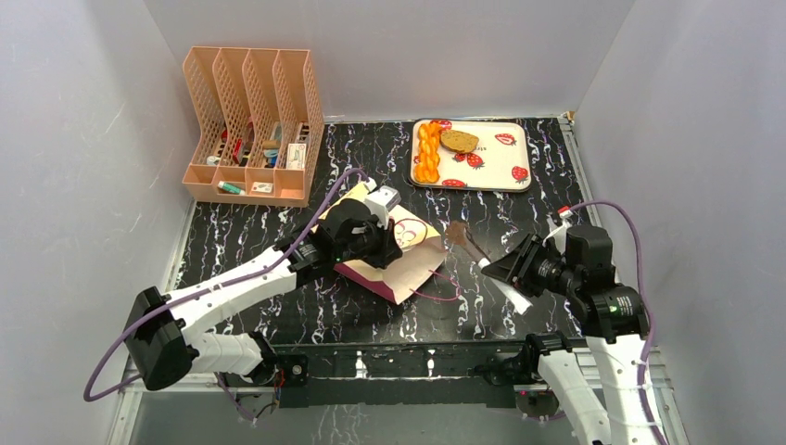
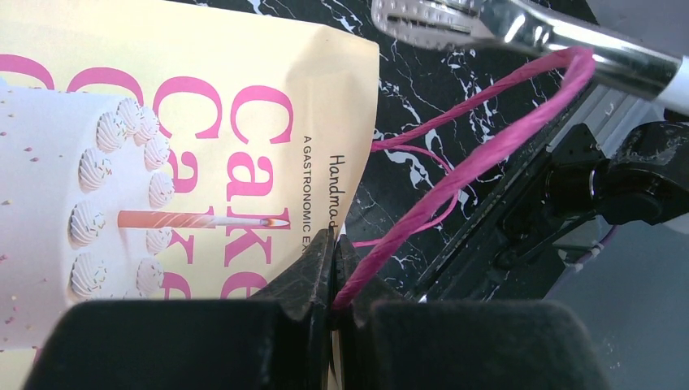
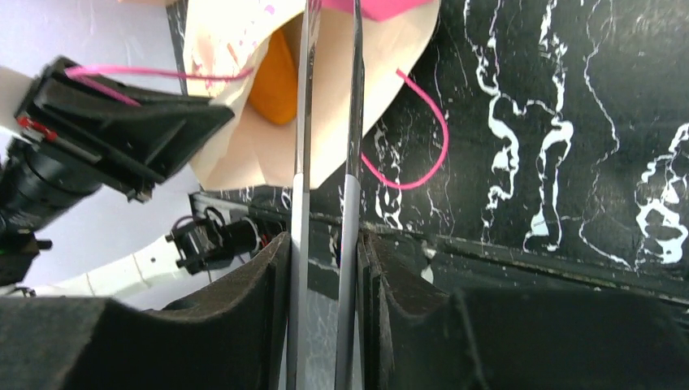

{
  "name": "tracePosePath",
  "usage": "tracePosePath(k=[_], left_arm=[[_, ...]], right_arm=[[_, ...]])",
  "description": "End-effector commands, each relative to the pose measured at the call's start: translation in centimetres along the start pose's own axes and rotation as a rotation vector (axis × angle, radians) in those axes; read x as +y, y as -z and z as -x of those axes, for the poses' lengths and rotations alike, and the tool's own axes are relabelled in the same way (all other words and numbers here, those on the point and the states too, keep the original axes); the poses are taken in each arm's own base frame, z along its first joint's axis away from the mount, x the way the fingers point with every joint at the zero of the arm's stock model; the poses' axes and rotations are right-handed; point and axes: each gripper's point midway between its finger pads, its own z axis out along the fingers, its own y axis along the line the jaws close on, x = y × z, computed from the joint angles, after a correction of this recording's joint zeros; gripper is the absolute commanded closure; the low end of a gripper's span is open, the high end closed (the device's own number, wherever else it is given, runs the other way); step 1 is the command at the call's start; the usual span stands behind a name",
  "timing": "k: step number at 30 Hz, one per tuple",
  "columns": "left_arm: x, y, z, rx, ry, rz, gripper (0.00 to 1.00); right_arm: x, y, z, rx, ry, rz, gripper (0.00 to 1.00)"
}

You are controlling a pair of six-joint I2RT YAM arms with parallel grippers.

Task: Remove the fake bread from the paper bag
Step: Take out the fake bread from the paper bag.

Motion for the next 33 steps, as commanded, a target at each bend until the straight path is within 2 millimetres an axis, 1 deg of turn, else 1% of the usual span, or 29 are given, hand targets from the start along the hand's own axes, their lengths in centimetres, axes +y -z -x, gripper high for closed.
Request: tracePosePath(k=[1, 6, 11, 14, 18, 21, 27, 33], left_arm=[[-0.7, 0.2, 2.7, -0.068, 0.002, -0.021, 1.0], [-0.8, 0.1, 3.0, -0.069, 0.001, -0.024, 1.0], [-0.9, 0.0, 3.3, -0.067, 0.001, -0.027, 1.0], [-1.1, -0.1, 3.6, -0.065, -0.001, -0.035, 1.0], [-1.3, -0.1, 3.9, -0.062, -0.002, -0.041, 1.0], [-1.4, -0.1, 3.9, -0.056, -0.001, -0.042, 1.0], [-1.9, -0.3, 4.1, -0.039, 0.001, -0.063, 1.0], [-2.4, -0.6, 4.5, -0.031, -0.003, -0.08, 1.0]], right_arm=[[1.6, 1.6, -1.5, 0.061, 0.069, 0.076, 0.71], [0.7, 1.5, -3.1, 0.143, 0.082, 0.071, 0.71], [0.8, 1.3, -4.0, 0.186, 0.082, 0.103, 0.7], [0.4, 0.6, -4.6, 0.219, 0.067, 0.12, 0.7], [0.1, -0.6, -4.8, 0.23, 0.031, 0.155, 0.69], [0.0, -1.9, -4.4, 0.226, 0.007, 0.181, 0.69], [0.8, -4.3, -2.5, 0.201, -0.022, 0.236, 0.67], [1.3, -5.5, -1.5, 0.189, -0.054, 0.27, 0.66]])
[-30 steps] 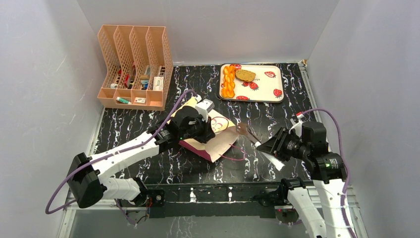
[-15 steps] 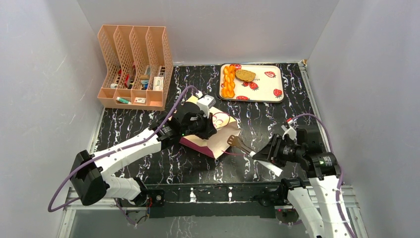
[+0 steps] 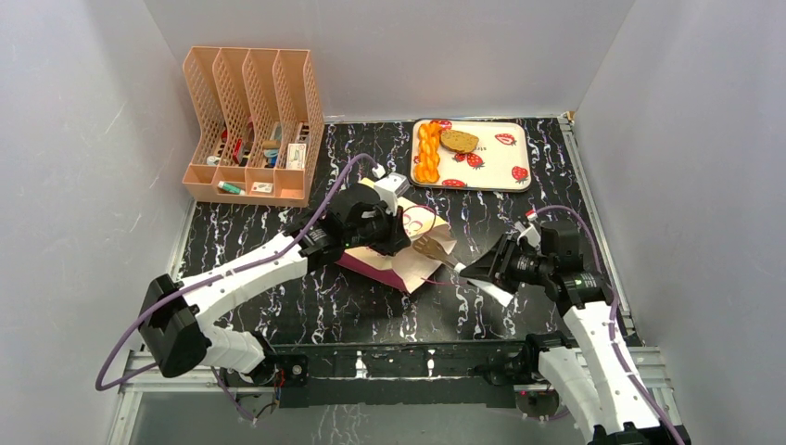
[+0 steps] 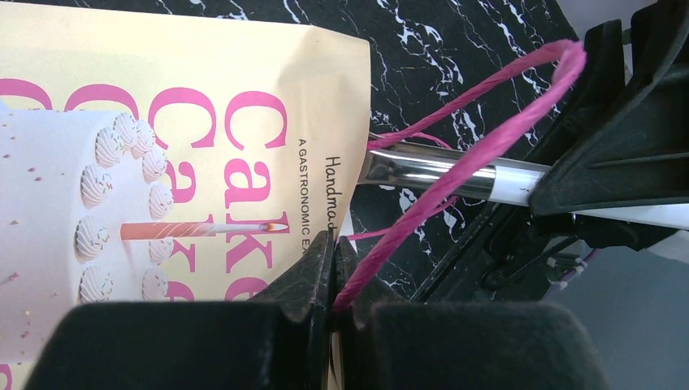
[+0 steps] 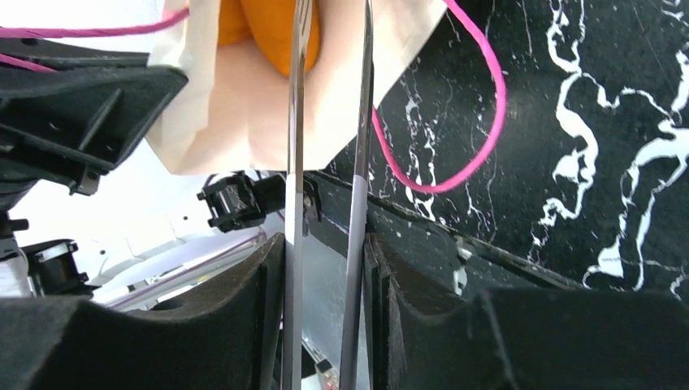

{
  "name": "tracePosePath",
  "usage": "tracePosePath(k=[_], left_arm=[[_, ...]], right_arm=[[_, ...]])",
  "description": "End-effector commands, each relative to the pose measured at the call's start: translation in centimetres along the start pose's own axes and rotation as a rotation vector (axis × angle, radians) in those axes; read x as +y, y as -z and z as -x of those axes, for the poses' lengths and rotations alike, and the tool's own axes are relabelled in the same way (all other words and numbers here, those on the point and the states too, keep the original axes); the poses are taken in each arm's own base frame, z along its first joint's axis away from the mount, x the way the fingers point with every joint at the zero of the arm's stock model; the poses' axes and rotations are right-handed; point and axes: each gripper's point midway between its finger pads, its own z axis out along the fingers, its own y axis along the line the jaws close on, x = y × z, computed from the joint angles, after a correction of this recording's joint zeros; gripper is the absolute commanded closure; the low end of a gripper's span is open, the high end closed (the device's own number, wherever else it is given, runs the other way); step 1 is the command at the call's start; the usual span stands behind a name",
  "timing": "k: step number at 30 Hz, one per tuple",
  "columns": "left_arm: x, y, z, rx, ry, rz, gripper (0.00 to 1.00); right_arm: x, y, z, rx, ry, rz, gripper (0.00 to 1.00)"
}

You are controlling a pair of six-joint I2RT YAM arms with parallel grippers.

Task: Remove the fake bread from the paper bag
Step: Take out the fake bread from the paper bag.

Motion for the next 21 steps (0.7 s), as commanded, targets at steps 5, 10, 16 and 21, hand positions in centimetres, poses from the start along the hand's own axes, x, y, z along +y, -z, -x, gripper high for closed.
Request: tracePosePath(k=[5, 10, 16, 21], left_arm=[[-2.0, 0.3, 2.0, -0.028, -0.012, -0.082, 1.0], [-2.7, 0.1, 2.2, -0.028, -0.003, -0.115, 1.0], [-3.5, -0.3, 2.8, -0.027, 0.007, -0.152, 1.0], [-4.0, -0.2, 3.3, -0.033, 0.015, -0.171, 1.0]], right_arm=[[3.0, -1.2, 2.3, -0.057, 0.048, 0.14, 0.65], [3.6, -2.7, 2.5, -0.063, 0.045, 0.15, 0.64], [4.5, -4.8, 1.9, -0.066, 0.052, 0.146, 0.63], [4.3, -6.1, 2.3, -0.097, 0.055, 0.116, 0.62]])
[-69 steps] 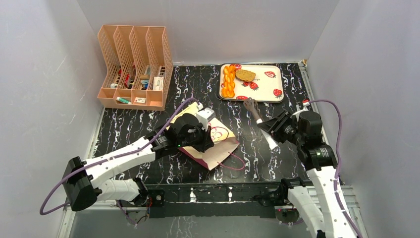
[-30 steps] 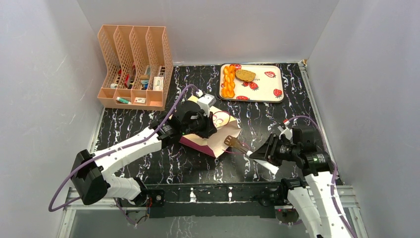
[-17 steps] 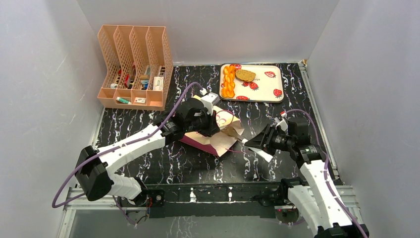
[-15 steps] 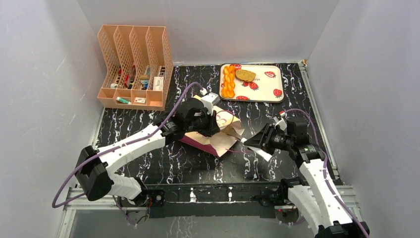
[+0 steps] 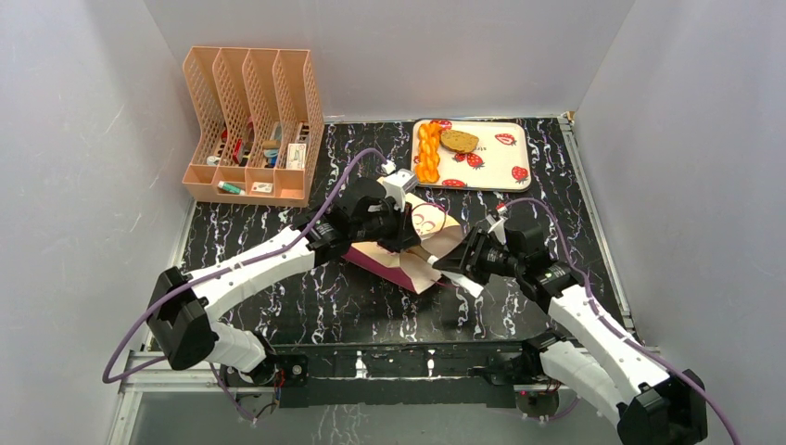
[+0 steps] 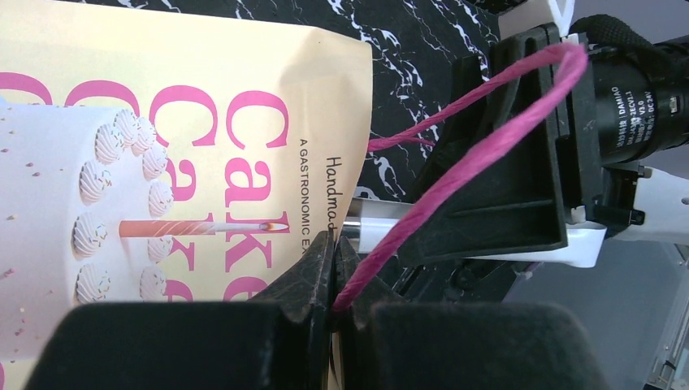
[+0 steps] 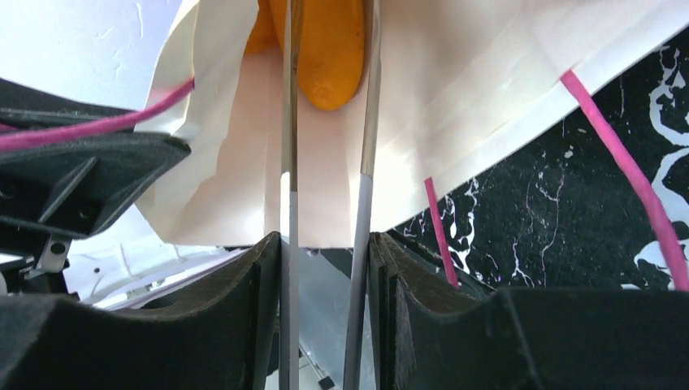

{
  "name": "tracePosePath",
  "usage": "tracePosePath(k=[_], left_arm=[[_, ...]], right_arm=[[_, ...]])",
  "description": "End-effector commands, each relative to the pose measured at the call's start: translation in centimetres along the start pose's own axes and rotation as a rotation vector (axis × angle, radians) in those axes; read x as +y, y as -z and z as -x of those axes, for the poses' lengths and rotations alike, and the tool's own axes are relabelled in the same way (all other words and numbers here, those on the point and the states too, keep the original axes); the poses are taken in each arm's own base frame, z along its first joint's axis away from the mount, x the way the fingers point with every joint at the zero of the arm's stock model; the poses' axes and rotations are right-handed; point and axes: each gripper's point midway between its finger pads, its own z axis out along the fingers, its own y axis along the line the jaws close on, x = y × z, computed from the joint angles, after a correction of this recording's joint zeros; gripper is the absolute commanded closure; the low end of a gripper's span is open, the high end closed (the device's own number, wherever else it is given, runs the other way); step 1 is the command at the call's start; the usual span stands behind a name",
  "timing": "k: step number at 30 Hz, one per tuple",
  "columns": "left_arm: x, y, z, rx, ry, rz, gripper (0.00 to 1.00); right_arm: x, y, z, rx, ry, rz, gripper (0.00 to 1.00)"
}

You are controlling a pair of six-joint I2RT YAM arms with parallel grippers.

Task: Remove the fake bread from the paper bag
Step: Take out the fake bread from the paper bag.

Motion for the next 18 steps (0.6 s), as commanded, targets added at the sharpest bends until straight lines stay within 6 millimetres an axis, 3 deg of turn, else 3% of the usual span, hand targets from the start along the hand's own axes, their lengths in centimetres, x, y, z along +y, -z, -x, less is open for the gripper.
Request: tracePosePath(k=[1, 10, 18], left_arm=[[-2.3, 0.7, 2.4, -0.051, 0.0, -0.086, 1.0], [-2.7, 0.8, 2.4, -0.047, 0.014, -0.105, 1.0], [-3.1, 0.6, 2.3, -0.037, 0.025, -0.127, 1.0]], right_arm=[[2.0, -0.7, 2.5, -0.123, 0.045, 0.058, 0.62], [1.1, -2.0, 3.4, -0.169, 0.028, 0.029, 0.61], [2.1, -3.3, 3.1, -0.156, 0.045, 0.045, 0.6]])
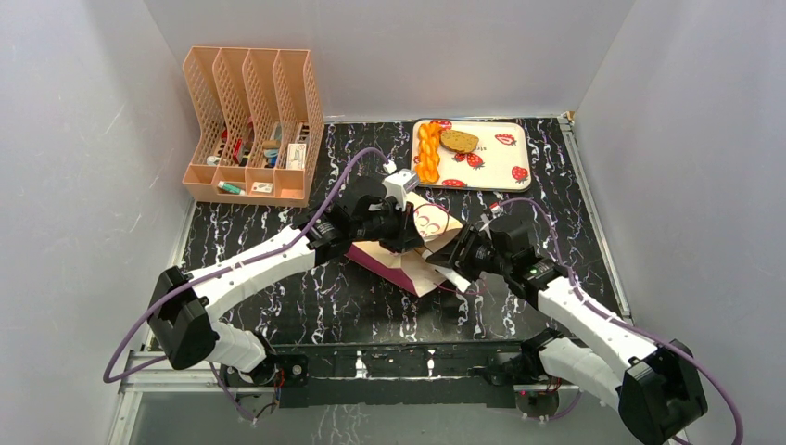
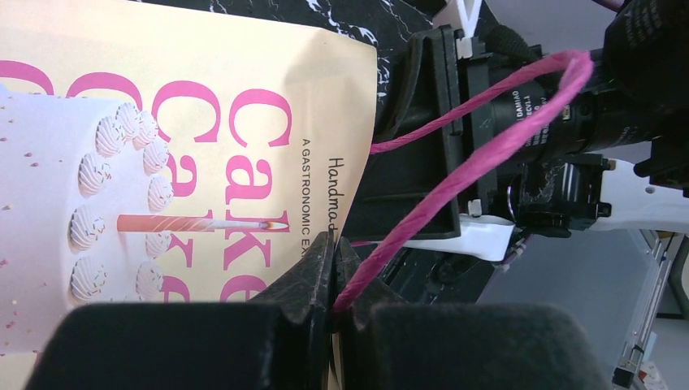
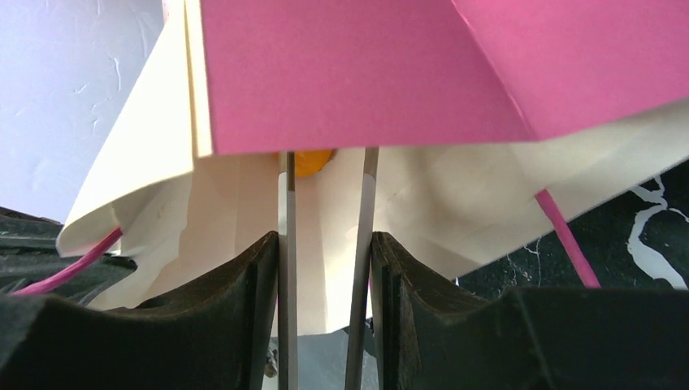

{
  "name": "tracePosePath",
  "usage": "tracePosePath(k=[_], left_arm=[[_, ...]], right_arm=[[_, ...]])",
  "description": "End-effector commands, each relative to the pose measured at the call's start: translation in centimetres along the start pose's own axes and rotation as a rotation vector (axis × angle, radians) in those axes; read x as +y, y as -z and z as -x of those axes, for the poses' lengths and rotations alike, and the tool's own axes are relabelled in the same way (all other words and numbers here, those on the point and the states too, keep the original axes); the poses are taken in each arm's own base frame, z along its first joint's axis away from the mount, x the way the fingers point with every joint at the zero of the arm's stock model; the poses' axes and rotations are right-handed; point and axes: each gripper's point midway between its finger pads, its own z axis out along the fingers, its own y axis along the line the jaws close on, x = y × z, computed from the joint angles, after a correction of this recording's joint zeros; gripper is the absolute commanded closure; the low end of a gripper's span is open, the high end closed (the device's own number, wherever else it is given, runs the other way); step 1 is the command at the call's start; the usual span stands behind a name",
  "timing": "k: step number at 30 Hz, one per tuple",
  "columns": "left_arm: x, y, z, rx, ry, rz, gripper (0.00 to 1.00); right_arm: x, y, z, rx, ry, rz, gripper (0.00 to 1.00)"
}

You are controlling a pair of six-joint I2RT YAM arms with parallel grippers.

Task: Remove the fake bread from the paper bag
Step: Take out the fake bread from the paper bag.

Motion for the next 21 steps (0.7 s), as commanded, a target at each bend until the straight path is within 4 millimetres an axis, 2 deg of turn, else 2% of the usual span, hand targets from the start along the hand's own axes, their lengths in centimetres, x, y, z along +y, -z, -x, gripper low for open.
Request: tracePosePath(k=[1, 11, 21], left_arm=[[-2.2, 0.6, 2.3, -0.05, -0.004, -0.083, 1.0], [-2.7, 0.7, 1.9, -0.047, 0.013, -0.112, 1.0], [-2.8, 0.5, 1.2, -0.032, 0.026, -0.129, 1.0]], right_arm=[[3.6, -0.1, 1.5, -0.067, 0.054, 0.113, 0.6], [3.3, -1.4, 1.8, -0.083, 0.055, 0.07, 0.58], [4.3, -3.2, 2.7, -0.103, 0.077, 0.087, 0.57]])
